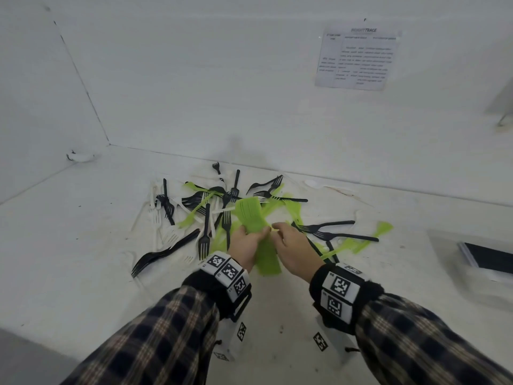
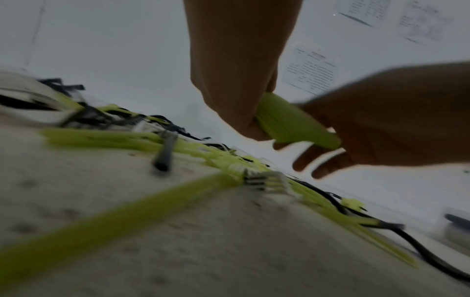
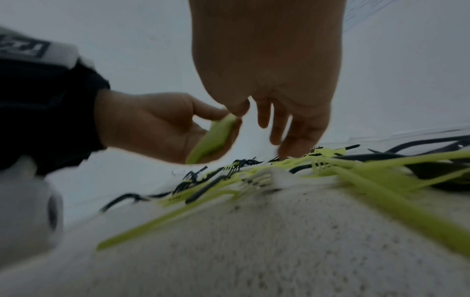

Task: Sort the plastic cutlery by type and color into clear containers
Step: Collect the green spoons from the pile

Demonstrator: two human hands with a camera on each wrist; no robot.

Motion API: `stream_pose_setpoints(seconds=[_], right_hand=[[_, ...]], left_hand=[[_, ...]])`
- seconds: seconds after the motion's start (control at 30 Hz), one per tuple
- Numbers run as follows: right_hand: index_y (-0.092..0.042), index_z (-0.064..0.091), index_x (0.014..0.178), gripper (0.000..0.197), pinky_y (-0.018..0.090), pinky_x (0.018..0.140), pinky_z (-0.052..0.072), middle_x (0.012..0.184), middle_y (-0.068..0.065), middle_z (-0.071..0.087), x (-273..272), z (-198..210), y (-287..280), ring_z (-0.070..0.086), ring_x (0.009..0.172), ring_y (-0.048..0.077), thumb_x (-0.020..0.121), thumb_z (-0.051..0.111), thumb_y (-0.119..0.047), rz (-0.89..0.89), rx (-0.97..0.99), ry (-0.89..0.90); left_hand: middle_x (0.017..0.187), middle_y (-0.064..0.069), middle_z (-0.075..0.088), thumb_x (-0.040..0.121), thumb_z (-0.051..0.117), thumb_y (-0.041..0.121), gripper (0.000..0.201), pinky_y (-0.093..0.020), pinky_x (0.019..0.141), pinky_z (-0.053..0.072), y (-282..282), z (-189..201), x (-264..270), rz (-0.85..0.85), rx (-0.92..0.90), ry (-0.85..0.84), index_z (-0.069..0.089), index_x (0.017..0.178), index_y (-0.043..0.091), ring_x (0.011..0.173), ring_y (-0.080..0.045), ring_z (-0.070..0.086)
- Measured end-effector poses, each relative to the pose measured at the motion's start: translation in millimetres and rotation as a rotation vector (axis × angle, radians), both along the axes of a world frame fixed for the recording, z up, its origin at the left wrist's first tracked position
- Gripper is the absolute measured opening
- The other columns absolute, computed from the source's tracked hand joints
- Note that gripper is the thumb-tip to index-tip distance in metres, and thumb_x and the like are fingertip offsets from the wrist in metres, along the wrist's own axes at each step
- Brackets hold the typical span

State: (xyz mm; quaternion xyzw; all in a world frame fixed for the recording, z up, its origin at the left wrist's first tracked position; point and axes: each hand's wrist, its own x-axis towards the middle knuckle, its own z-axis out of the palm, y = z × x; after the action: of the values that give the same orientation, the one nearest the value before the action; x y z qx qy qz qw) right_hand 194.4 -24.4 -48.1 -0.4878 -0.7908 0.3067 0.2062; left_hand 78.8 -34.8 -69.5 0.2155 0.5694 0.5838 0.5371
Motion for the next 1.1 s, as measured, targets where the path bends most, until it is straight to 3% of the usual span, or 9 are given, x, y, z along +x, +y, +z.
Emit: stream_pose_setpoints(seconds=[0.1,0.2,0.27,0.33,0.37,0.57,0.8,0.97,1.1], right_hand=[[-0.005,0.048,0.126,0.034,0.028,0.089,0.036,0.122,0.012,0.055,8.1,0.8,1.0,0.049,0.109,0.022,0.099,0.037,-0.022,0.000,0.022,-0.034],[0.000,0.031,0.139,0.050,0.034,0.098,0.038,0.134,0.017,0.045,19.8,-0.5,-1.3,0.045,0.123,0.029,0.095,0.043,-0.020,0.033,-0.043,-0.129],[0.000,0.023,0.144,0.063,0.033,0.089,0.047,0.135,0.018,0.044,26.6,-0.5,-3.8,0.051,0.116,0.028,0.093,0.049,-0.027,-0.002,-0.114,-0.085],[0.001,0.036,0.133,0.057,0.028,0.073,0.046,0.124,0.017,0.051,31.7,-2.1,-3.5,0.056,0.100,0.026,0.090,0.054,-0.032,-0.063,-0.128,-0.028],[0.000,0.041,0.126,0.050,0.029,0.072,0.045,0.119,0.017,0.054,33.7,-3.0,-2.5,0.056,0.099,0.028,0.090,0.054,-0.031,-0.084,-0.120,-0.026],[0.001,0.043,0.121,0.038,0.033,0.079,0.045,0.114,0.020,0.059,46.7,-7.0,1.9,0.057,0.104,0.033,0.089,0.053,-0.018,-0.103,-0.089,0.015],[0.001,0.041,0.123,0.041,0.034,0.084,0.045,0.116,0.019,0.057,54.8,-9.9,5.9,0.055,0.107,0.031,0.090,0.051,-0.019,-0.103,-0.075,0.005],[0.003,0.038,0.128,0.046,0.027,0.076,0.037,0.118,0.020,0.056,44.5,-9.7,5.6,0.054,0.109,0.031,0.092,0.050,-0.024,-0.088,-0.076,0.006],[0.000,0.044,0.114,0.033,0.041,0.080,0.048,0.109,0.020,0.059,26.4,-9.3,5.0,0.058,0.099,0.033,0.092,0.050,-0.023,-0.092,-0.085,0.021]], left_hand=[[0.111,-0.020,0.062,0.091,0.053,-0.001,0.021,-0.042,0.083,0.052,1.3,-1.5,21.2,-0.036,-0.024,-0.032,0.054,0.112,0.002,0.094,-0.031,0.061],[0.119,-0.020,0.058,0.098,0.039,0.005,0.022,-0.044,0.089,0.048,4.1,-0.5,36.4,-0.052,-0.048,-0.143,0.050,0.117,0.003,0.105,-0.032,0.058],[0.114,-0.019,0.061,0.098,0.034,0.005,0.028,-0.040,0.081,0.050,5.7,0.1,44.5,-0.057,-0.050,-0.169,0.050,0.120,0.003,0.096,-0.029,0.061],[0.101,-0.016,0.063,0.096,0.033,-0.001,0.029,-0.035,0.071,0.051,4.3,2.9,53.7,-0.083,-0.034,-0.150,0.056,0.112,0.005,0.084,-0.026,0.061],[0.099,-0.015,0.063,0.096,0.032,-0.002,0.029,-0.034,0.069,0.050,3.0,4.7,58.0,-0.107,-0.023,-0.142,0.058,0.107,0.008,0.083,-0.025,0.061],[0.097,-0.009,0.064,0.097,0.037,0.000,0.026,-0.028,0.061,0.048,-5.2,6.6,75.1,-0.138,0.005,-0.095,0.060,0.099,0.014,0.080,-0.019,0.059],[0.084,-0.003,0.063,0.101,0.037,0.013,0.025,-0.027,0.058,0.047,-7.7,11.7,83.3,-0.122,0.031,-0.072,0.060,0.094,0.015,0.072,-0.016,0.058],[0.104,-0.010,0.062,0.100,0.042,0.018,0.023,-0.032,0.062,0.051,-7.9,11.5,75.1,-0.047,0.000,-0.083,0.059,0.114,0.011,0.083,-0.020,0.059],[0.105,-0.008,0.063,0.101,0.040,0.025,0.031,-0.031,0.062,0.050,-7.5,11.9,58.8,-0.055,-0.054,-0.095,0.054,0.126,0.012,0.083,-0.019,0.059]])
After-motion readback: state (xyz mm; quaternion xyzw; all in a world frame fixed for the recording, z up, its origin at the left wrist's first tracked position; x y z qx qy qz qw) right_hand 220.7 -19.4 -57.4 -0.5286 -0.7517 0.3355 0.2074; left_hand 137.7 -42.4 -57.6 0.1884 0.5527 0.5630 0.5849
